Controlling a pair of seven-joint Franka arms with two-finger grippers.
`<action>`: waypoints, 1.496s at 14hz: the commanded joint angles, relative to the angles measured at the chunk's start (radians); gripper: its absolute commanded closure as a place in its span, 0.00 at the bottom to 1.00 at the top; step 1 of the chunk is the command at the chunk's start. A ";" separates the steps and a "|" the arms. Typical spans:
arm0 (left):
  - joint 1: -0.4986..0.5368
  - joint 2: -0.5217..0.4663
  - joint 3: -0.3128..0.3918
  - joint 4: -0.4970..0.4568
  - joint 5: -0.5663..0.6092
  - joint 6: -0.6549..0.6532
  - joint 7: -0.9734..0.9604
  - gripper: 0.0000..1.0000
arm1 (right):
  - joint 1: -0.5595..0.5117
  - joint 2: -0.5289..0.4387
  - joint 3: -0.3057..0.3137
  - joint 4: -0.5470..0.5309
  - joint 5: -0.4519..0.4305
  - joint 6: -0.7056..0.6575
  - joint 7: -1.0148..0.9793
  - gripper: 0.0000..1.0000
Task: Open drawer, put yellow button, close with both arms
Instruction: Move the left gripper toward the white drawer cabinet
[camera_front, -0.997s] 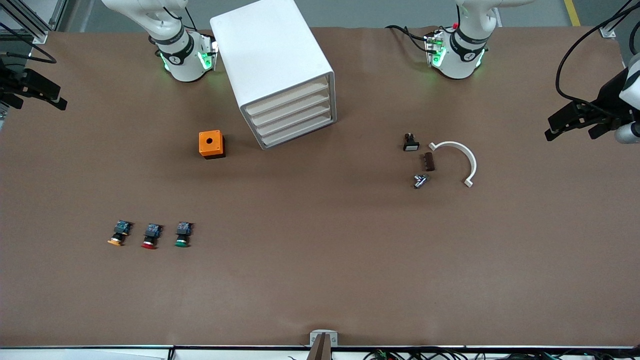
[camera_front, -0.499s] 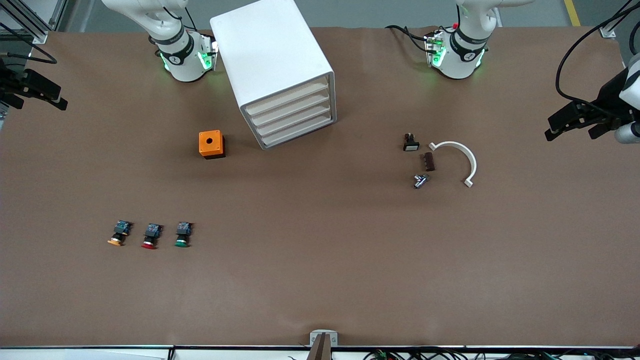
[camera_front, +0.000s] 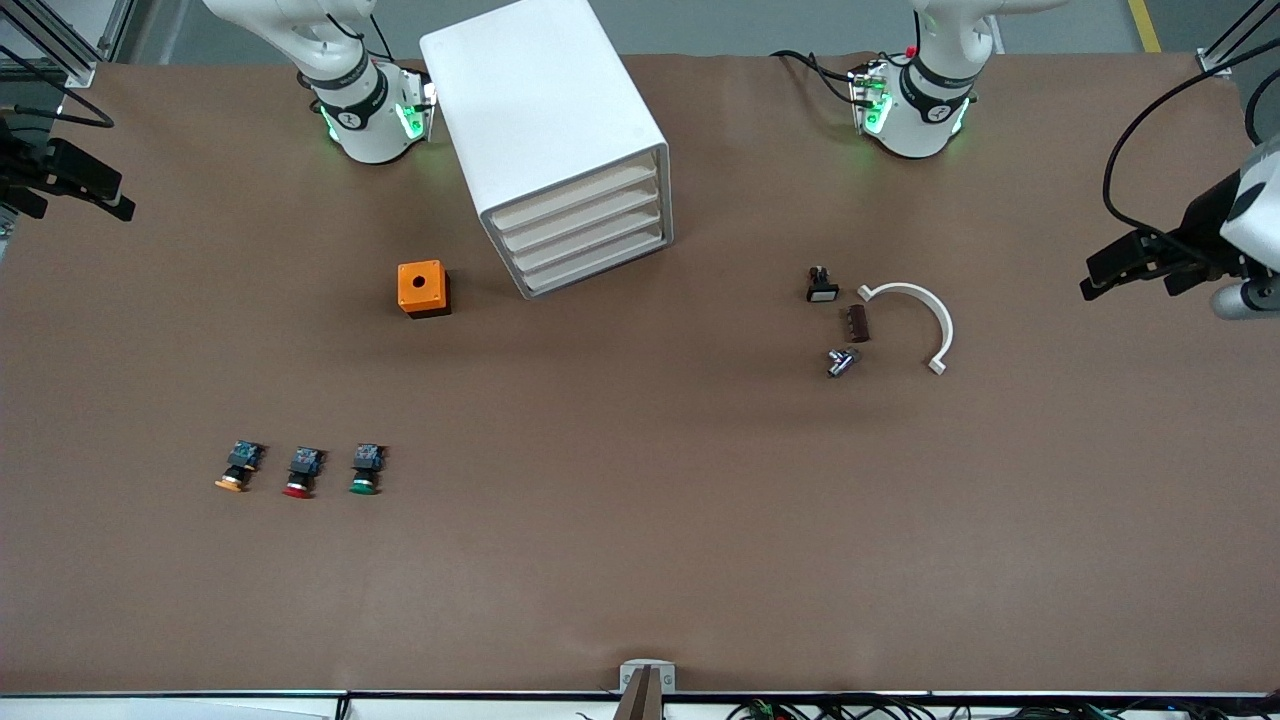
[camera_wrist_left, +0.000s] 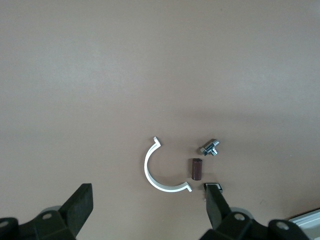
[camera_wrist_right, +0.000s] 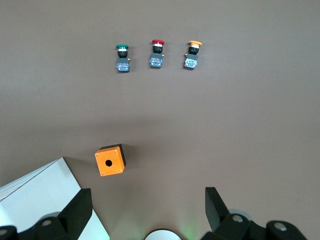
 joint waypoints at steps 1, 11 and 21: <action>0.002 0.072 -0.002 0.042 0.016 -0.015 -0.008 0.00 | 0.001 -0.028 0.002 -0.029 -0.012 0.014 0.013 0.00; -0.186 0.257 -0.020 0.042 0.019 -0.015 -0.349 0.00 | -0.003 0.003 0.001 0.025 -0.009 0.023 0.013 0.00; -0.372 0.444 -0.022 0.244 -0.005 -0.228 -0.872 0.00 | -0.022 0.182 -0.002 0.111 -0.006 0.023 0.002 0.00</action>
